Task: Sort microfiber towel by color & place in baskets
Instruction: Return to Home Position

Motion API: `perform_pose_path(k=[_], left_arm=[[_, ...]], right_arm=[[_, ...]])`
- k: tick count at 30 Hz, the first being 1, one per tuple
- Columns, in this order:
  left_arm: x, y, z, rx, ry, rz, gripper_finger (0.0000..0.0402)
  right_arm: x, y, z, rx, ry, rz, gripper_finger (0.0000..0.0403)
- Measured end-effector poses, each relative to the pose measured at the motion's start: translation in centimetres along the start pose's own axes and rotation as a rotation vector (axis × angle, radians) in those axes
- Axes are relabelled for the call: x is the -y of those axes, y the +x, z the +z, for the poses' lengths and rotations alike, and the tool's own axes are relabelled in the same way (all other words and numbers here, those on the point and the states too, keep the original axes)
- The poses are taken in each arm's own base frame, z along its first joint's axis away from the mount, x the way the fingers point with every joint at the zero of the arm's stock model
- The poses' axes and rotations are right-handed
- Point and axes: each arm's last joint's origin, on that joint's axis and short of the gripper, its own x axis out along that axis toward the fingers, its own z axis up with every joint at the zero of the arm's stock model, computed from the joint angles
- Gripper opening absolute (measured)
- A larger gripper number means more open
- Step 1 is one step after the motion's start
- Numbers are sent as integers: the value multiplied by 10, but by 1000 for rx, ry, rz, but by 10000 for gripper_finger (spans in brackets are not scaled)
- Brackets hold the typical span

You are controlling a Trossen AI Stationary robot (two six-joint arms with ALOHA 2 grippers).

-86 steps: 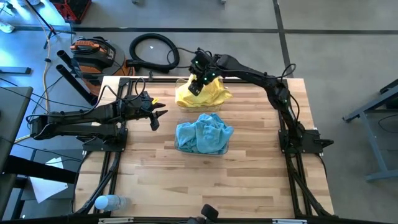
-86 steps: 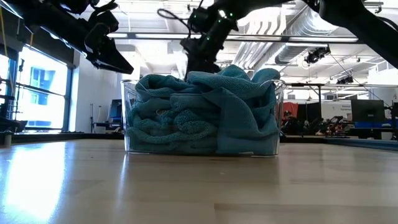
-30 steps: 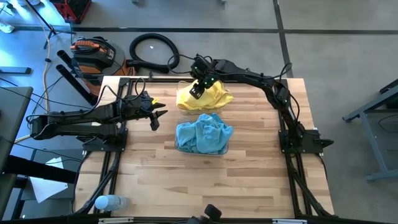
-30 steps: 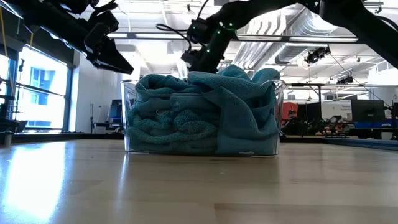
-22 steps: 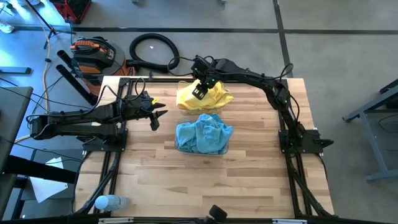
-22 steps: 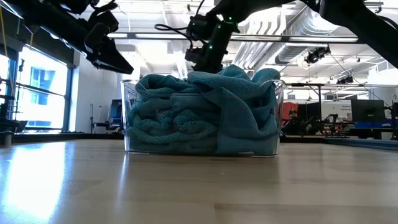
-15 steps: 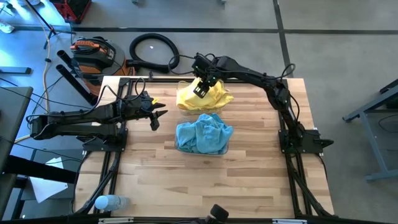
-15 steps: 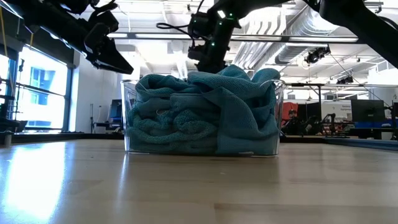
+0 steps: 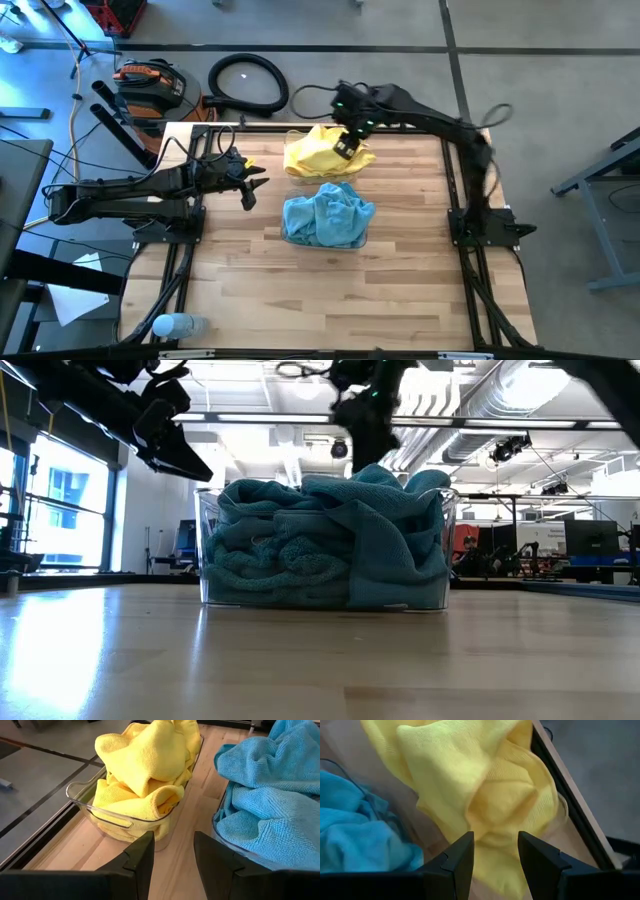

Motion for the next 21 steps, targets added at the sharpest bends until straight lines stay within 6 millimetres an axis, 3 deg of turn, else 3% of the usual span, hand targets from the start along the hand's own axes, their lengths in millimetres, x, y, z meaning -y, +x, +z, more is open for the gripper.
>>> perform_pose_path(k=[4,10,15,21], left_arm=[[0,0,1,5,-5,0,126],[4,0,8,83,-61,-41,126],[26,5,12,116,-31,-153,126],[45,7,10,123,69,-136,126]], right_arm=[[-1,-24,-41,106,52,-6,149],[-12,-43,-131,268,139,-39,149],[-16,-43,-194,373,181,-9,149],[-12,-28,-240,430,193,28,149]])
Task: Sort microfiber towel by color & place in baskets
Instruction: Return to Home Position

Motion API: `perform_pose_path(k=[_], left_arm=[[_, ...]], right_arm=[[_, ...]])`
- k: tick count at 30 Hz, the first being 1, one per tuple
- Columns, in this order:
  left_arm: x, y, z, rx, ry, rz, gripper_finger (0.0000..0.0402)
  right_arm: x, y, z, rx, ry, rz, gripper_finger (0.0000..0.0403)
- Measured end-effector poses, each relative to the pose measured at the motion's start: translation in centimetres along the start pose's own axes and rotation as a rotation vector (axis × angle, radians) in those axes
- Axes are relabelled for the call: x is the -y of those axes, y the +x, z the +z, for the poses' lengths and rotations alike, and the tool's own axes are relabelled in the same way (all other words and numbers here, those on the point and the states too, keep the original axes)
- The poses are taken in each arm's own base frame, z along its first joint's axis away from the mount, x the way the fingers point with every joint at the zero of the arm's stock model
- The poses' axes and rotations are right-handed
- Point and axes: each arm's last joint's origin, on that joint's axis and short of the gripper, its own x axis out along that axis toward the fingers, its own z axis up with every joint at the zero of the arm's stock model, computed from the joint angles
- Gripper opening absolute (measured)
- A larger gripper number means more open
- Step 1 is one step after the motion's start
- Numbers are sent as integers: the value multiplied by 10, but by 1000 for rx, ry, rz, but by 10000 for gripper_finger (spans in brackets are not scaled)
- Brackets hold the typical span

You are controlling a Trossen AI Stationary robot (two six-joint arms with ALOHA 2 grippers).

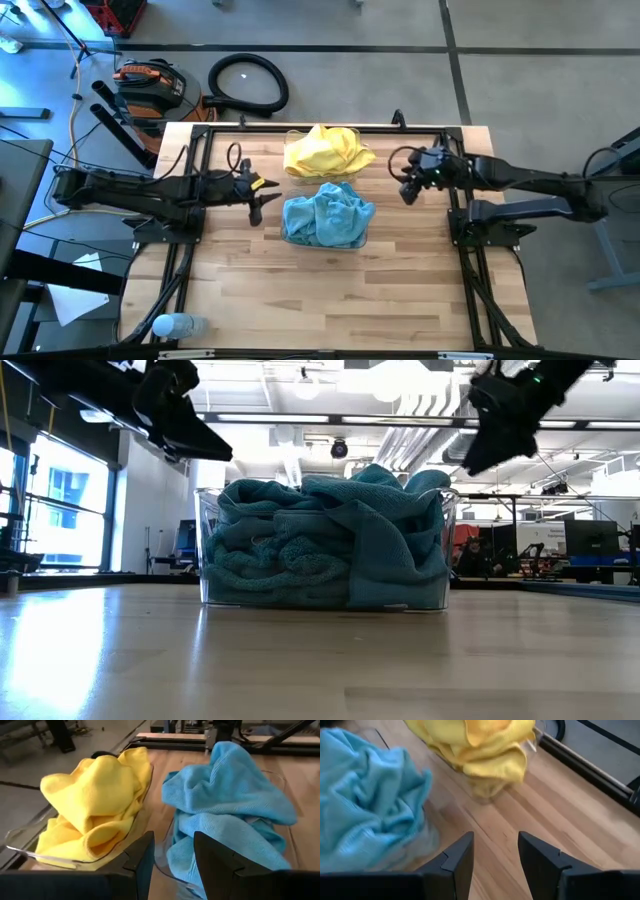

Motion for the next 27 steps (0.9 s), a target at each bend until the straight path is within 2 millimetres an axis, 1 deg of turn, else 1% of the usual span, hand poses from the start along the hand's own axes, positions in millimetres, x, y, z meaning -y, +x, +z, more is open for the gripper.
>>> perform_pose_path(k=[4,7,9,11,16,19,23,27], left_arm=[[2,-7,1,10,28,-12,126],[1,-18,2,15,28,-22,126],[1,-24,-1,34,37,-32,126],[0,-28,-9,83,47,-37,126],[-3,-35,-40,247,29,-35,126],[-4,-39,-56,314,34,-70,126],[-6,-47,-67,366,22,-78,126],[-9,-55,-70,385,13,-75,126]], right_arm=[[6,5,-19,1,-6,0,149],[8,8,-26,-14,0,-1,149],[8,9,-27,-21,49,4,149],[7,9,-27,-27,72,15,149],[7,9,-27,-28,65,17,149],[7,9,-27,-28,65,17,149],[7,9,-27,-28,65,17,149],[7,9,-27,-28,65,17,149]])
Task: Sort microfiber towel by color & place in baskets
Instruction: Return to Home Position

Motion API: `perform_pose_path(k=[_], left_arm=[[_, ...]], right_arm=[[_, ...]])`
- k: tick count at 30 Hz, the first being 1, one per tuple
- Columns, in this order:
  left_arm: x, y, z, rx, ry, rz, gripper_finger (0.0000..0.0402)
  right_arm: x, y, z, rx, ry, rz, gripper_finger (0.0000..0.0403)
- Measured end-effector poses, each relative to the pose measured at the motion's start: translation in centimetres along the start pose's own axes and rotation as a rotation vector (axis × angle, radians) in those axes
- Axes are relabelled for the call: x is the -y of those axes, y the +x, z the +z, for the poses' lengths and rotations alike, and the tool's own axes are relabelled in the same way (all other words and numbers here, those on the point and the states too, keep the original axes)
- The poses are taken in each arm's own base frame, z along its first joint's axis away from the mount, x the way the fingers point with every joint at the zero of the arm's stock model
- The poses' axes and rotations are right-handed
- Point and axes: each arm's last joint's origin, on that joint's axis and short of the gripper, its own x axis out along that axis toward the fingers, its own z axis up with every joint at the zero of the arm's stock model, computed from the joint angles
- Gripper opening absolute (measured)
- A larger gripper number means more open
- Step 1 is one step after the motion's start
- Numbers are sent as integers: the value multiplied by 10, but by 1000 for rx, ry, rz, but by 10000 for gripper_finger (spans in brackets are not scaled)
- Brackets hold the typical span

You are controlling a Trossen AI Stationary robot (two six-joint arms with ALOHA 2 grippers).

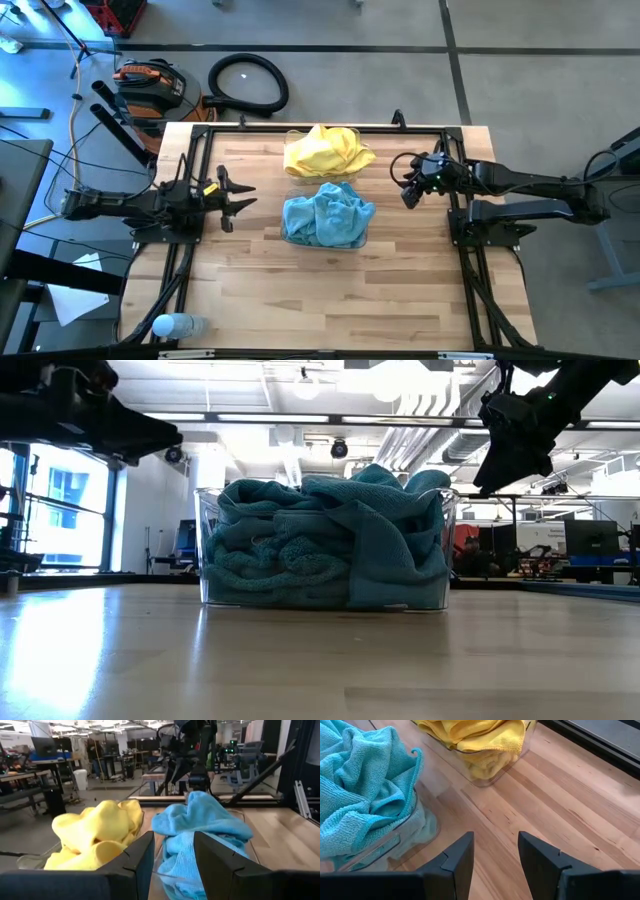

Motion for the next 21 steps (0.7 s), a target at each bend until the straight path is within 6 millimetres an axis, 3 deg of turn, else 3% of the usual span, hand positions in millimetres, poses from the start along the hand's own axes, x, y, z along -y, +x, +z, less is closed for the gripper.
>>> perform_pose_path(k=[7,10,21], left_arm=[[-2,-13,-5,-5,-24,-3,126],[-1,-14,-15,27,-22,-34,126],[2,-14,-16,21,0,-128,126]], right_arm=[[0,0,0,-1,-1,0,149],[0,0,0,-1,-1,-1,149],[0,0,0,-2,-25,-1,149]])
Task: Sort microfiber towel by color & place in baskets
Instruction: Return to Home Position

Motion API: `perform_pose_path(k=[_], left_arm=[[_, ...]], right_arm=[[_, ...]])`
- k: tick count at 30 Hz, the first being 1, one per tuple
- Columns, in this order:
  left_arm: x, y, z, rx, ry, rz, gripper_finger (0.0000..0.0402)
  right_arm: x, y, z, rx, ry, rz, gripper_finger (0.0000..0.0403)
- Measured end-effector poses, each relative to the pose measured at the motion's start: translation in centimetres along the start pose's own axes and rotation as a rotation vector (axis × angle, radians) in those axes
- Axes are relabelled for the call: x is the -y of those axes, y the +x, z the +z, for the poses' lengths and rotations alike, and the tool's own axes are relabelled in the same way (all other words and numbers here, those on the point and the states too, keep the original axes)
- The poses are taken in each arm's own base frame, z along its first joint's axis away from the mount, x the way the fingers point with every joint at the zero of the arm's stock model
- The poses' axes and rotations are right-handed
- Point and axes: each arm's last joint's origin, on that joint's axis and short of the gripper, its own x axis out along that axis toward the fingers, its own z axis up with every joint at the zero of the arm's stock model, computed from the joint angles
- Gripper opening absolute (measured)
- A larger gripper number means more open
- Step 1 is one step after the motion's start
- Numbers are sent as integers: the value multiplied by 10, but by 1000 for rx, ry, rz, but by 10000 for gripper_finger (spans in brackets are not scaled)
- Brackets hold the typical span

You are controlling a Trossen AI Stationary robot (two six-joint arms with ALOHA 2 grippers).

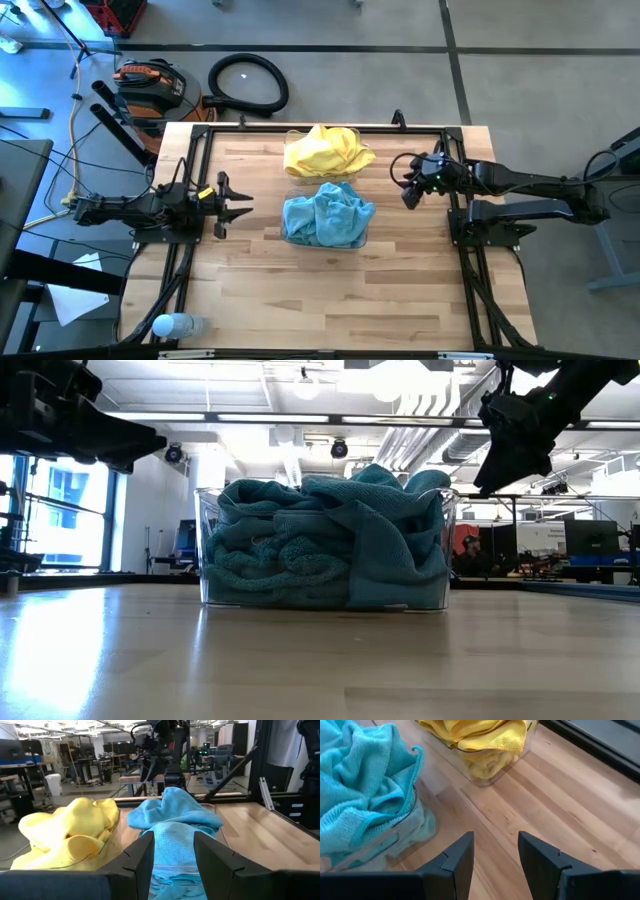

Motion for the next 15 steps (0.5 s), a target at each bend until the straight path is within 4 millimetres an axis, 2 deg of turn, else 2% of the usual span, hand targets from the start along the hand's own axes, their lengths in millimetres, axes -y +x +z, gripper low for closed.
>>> perform_pose_path(k=[4,7,13,15], left_arm=[[0,0,0,0,-2,0,126],[0,0,0,-1,-1,-1,111],[0,0,0,-1,9,-1,21],[0,0,0,-1,8,0,7]], right_arm=[[0,0,0,0,-48,0,149],[-1,4,-1,28,-47,15,138],[-1,24,-19,43,-102,49,77],[0,29,-25,30,-108,67,51]])
